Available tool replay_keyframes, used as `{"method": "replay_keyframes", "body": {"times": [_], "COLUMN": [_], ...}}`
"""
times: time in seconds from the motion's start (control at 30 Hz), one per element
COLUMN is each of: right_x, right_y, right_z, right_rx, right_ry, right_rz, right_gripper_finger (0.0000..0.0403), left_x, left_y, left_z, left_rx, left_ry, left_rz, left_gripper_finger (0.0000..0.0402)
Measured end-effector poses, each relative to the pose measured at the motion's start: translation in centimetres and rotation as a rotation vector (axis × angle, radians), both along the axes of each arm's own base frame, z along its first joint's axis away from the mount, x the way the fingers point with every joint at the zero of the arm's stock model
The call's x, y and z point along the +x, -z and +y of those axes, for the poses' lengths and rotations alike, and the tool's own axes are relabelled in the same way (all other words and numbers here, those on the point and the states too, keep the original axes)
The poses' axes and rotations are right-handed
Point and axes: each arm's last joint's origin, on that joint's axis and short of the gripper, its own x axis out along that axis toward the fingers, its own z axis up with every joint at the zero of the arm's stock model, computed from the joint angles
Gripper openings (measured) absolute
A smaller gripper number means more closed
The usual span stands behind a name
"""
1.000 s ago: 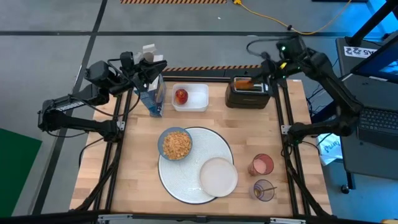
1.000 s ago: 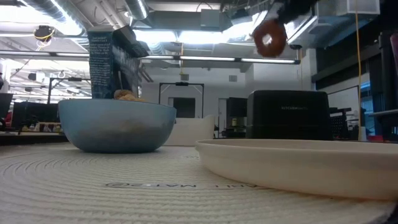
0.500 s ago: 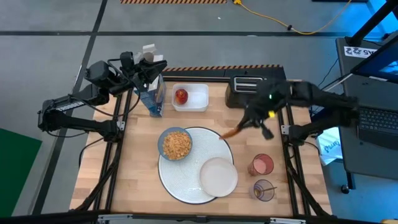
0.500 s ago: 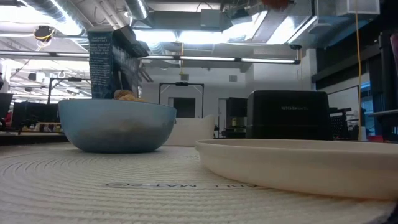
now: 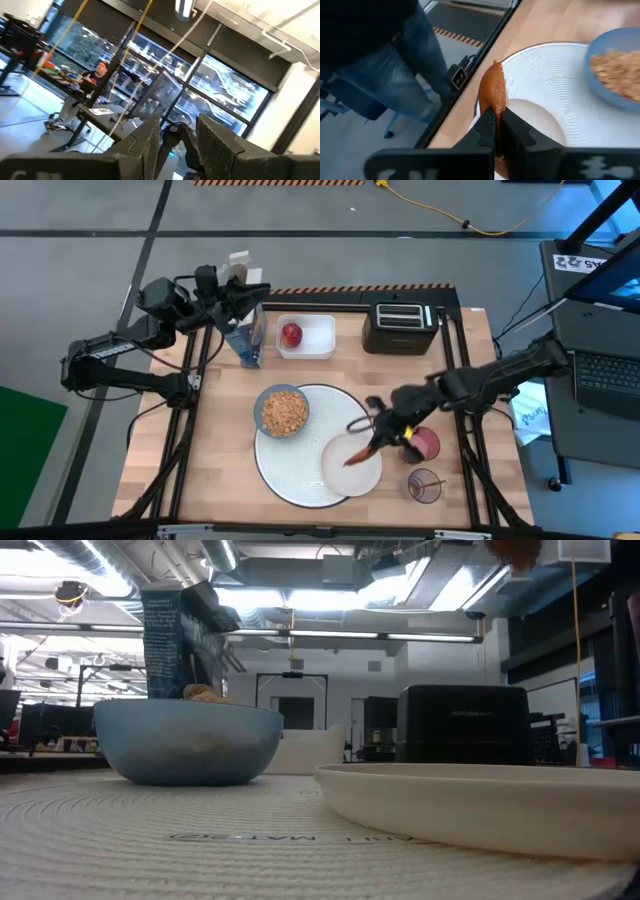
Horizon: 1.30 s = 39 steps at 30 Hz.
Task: Arrange a breakfast setting
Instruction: Put the bagel on the white plate
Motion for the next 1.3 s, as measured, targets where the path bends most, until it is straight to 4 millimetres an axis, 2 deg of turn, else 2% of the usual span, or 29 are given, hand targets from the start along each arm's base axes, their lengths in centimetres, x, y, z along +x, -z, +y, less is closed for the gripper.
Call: {"method": "replay_keyframes", "body": {"times": [0.23,0.4,0.63,0.9,1.3], "right_x": [1.8,1.9,1.2,1.7,1.7], "right_y": [4.0,5.6,7.7,8.6,9.1], "right_z": [3.0,4.6,6.8,6.8,7.1], "right_rx": [-0.12,-0.251,-0.365,-0.411,-0.418], "right_ry": [-0.003,0.071,0.049,0.085,0.015], "right_rz": [0.084,0.085,0.136,0.142,0.163], "right_gripper_finger": [0.0011,0.0011,0.0011,0.0011,0.0014], "left_x": [0.1,0.2,0.3,0.3,0.3], "left_y": [0.0,0.0,0.0,0.0,0.0], "left_z": [-0.3,-0.8,-1.4,-1.5,-1.5], "left_rx": [0.016,0.02,0.02,0.02,0.021], "left_ry": [0.059,0.094,0.126,0.129,0.128], "left_rz": [0.005,0.007,0.006,0.007,0.007], "left_gripper_finger": [0.0119,0.0119,0.0119,0.0119,0.0119]}}
